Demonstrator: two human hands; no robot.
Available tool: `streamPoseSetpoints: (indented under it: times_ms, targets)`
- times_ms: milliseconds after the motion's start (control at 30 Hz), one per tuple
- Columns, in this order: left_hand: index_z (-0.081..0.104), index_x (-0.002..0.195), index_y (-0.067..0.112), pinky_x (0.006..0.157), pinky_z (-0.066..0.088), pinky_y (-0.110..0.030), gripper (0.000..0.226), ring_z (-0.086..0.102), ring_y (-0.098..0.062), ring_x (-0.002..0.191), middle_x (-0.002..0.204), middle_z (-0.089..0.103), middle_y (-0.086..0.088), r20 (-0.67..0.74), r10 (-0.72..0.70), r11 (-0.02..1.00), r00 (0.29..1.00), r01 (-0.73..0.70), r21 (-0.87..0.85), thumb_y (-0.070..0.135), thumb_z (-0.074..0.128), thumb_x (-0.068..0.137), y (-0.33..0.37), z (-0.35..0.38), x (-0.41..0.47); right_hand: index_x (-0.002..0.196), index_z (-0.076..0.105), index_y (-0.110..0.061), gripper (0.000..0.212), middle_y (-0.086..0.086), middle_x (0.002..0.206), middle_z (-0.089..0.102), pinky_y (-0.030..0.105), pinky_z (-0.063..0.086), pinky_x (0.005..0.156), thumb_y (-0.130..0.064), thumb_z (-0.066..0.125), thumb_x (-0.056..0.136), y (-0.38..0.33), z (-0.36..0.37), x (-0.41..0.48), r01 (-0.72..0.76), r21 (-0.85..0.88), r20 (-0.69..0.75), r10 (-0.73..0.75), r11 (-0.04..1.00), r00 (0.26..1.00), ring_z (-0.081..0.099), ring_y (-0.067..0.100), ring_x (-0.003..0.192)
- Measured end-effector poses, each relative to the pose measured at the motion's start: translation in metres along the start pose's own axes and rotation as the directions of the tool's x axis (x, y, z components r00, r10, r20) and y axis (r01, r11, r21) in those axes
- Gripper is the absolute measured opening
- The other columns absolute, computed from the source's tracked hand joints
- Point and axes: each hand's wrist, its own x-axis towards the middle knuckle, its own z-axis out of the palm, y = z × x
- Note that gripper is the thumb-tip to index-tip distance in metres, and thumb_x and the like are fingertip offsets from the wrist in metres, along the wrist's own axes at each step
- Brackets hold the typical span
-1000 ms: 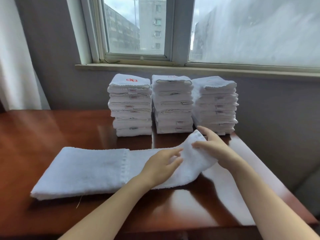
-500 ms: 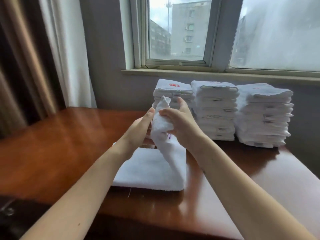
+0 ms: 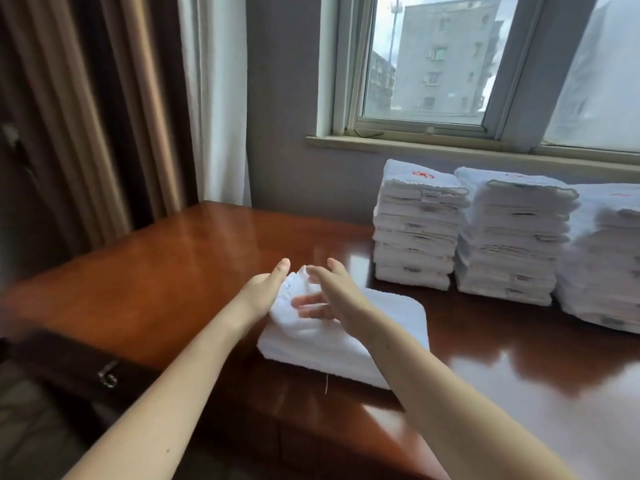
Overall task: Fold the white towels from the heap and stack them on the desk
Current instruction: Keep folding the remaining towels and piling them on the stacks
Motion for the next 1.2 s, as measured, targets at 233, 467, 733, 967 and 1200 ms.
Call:
streamPoseSetpoints:
  times_ms: [233,467,733,967,1200]
  targets:
    - [0.042,0.143,0.022,0.099,0.047,-0.04,0.061,0.057,-0.025,0.116,0.131,0.059,-0.006,-0.113,0.04,0.893,0.993,0.015,0.45,0.043,0.058,0.089,-0.013,0.004,0.014,0.146,0.034,-0.026,0.053,-0.006,0.117,0.055,0.038,0.056,0.075,-0.012,0.04,0.095,-0.006,-0.037,-0.013,0.207,-0.432,-0.205,-0.319,0.878,0.925,0.067,0.015,0.089]
    - [0.038,0.144,0.028,0.093,0.04,-0.035,0.052,0.049,-0.025,0.124,0.139,0.048,-0.001,-0.141,0.25,0.598,0.958,-0.039,0.8,0.024,0.046,0.092,-0.005,0.011,0.004,0.146,0.038,-0.022,0.048,-0.002,0.146,0.046,0.027,0.025,0.103,-0.027,0.041,0.099,0.033,-0.076,-0.033,0.057,-0.921,-0.071,-0.309,0.386,0.948,0.042,0.018,0.133]
    - [0.036,0.149,0.032,0.117,0.018,-0.037,0.045,0.026,-0.015,0.145,0.151,0.04,0.011,0.292,0.323,0.451,0.9,-0.417,0.789,0.033,0.023,0.106,-0.012,0.063,0.018,0.153,0.024,-0.018,0.062,0.0,0.161,0.019,0.04,-0.009,0.12,-0.052,0.024,0.1,0.061,-0.073,-0.031,0.094,-0.977,0.045,-0.247,0.19,0.968,0.007,0.015,0.149]
    - [0.035,0.149,0.04,0.119,0.012,-0.035,0.045,0.006,-0.005,0.149,0.157,0.026,0.019,0.241,0.198,0.746,0.95,-0.305,0.591,0.041,0.023,0.105,-0.042,0.033,0.043,0.154,0.017,-0.034,0.066,-0.006,0.165,0.01,0.052,-0.009,0.118,-0.064,0.023,0.095,0.063,-0.08,-0.025,0.091,-0.964,0.034,-0.222,0.249,0.974,0.0,0.016,0.151]
    - [0.043,0.145,0.036,0.114,0.021,-0.03,0.043,0.026,-0.01,0.142,0.152,0.036,0.014,0.066,0.21,0.824,0.975,-0.213,0.524,0.034,0.029,0.104,-0.051,0.038,0.039,0.128,0.064,-0.025,0.034,-0.008,0.134,0.06,0.038,0.032,0.112,-0.03,0.054,0.096,0.062,-0.093,-0.043,0.388,-0.87,0.134,-0.61,0.305,0.781,0.049,0.014,0.128]
